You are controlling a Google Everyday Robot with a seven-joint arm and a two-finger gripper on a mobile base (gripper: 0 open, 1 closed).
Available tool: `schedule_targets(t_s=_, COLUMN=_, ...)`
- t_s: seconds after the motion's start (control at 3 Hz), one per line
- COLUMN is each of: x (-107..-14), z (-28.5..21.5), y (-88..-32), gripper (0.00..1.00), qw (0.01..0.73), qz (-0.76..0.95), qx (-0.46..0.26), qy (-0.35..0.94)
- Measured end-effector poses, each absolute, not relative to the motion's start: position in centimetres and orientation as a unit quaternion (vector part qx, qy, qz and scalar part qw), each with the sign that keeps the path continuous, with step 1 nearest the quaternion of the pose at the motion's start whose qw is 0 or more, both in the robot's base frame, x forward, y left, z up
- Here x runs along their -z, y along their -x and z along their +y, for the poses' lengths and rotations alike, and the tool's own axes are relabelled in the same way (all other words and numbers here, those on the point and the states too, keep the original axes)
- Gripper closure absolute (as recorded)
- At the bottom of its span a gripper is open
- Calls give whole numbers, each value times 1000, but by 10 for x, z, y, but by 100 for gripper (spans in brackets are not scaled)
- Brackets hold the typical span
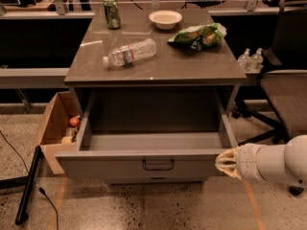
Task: Close top drawer
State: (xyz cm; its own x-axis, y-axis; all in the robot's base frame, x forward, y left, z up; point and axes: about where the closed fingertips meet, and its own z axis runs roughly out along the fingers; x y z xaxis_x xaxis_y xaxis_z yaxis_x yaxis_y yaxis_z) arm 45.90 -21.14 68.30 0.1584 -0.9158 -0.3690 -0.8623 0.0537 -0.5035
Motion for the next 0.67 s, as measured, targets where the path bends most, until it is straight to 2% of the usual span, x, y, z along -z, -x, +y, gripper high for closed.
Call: schedule_targets(t_s=0.67, x=-670, z=-209, y=-486, gripper=100, qw=355, qz=620, qx=81, qy=695)
